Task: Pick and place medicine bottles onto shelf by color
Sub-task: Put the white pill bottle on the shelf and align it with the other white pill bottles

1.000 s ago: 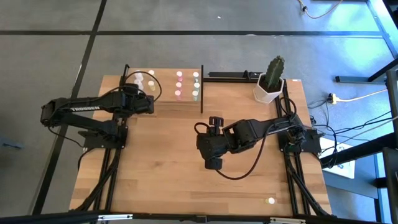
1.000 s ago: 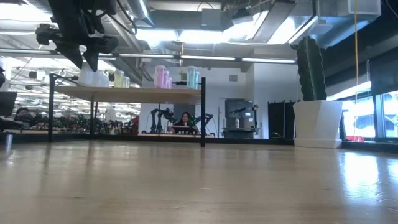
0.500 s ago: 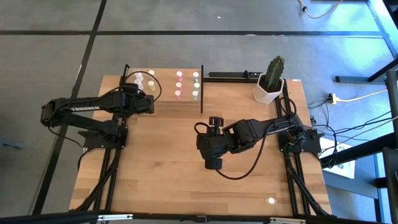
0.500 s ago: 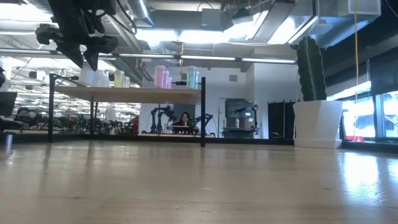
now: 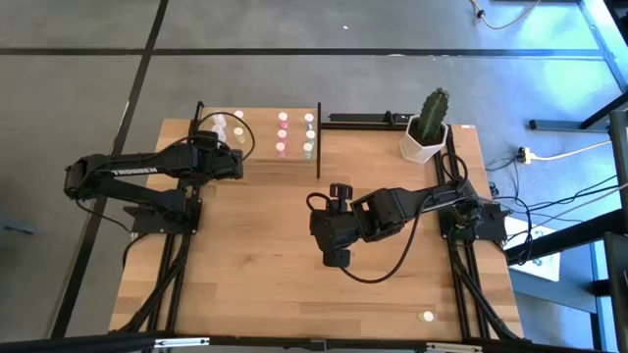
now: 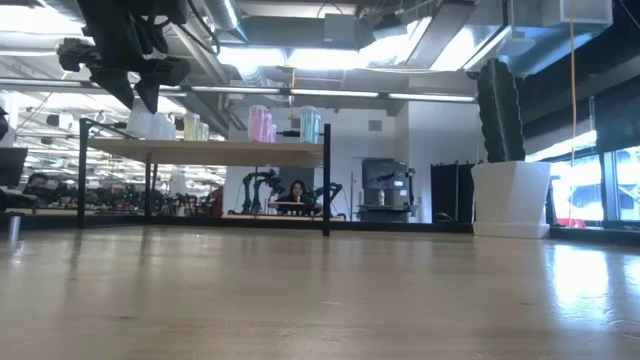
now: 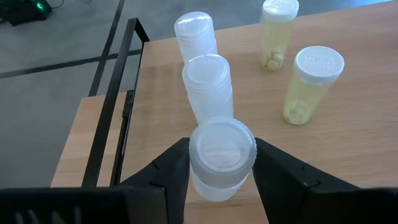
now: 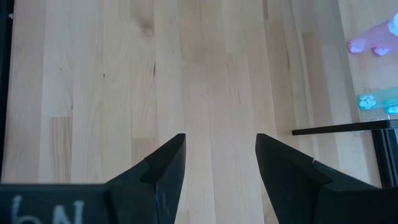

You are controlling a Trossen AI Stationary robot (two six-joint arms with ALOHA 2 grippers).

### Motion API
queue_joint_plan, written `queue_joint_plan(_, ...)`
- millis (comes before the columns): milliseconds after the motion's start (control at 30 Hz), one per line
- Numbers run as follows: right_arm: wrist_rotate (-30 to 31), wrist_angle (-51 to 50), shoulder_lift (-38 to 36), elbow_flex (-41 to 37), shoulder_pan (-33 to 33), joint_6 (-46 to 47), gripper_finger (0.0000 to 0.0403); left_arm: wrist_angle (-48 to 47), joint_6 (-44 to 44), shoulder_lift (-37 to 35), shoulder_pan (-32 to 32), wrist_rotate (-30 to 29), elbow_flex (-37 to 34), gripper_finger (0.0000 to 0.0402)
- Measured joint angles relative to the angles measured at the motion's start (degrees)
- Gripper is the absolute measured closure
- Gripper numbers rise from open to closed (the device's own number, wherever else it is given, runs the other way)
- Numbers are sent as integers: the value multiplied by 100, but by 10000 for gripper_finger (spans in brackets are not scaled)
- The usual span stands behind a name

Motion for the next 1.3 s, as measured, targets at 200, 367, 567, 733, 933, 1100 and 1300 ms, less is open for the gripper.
queue_joint_plan(200, -4, 0, 0, 0, 2, 0, 207, 2, -4, 0, 0, 57, 0, 237)
queue_joint_plan(367, -13, 0, 0, 0, 0, 0, 207, 4, 0, 0, 0, 151, 0, 238)
queue_joint_plan(567, -15, 2, 0, 0, 1, 1, 207, 5, 360, 2, 0, 144, 0, 238)
queue_joint_plan(733, -15, 2, 0, 0, 0, 11, 207, 30, 441, 2, -2, 68, 0, 244)
queue_joint_plan(933, -15, 2, 0, 0, 0, 15, 207, 31, 450, 2, -2, 46, 0, 254)
queue_joint_plan(1100, -13, 4, 0, 0, 0, 15, 207, 31, 413, 2, -2, 40, 0, 247)
queue_joint_plan(1300, -13, 4, 0, 0, 0, 15, 207, 31, 244, 2, -2, 43, 0, 246)
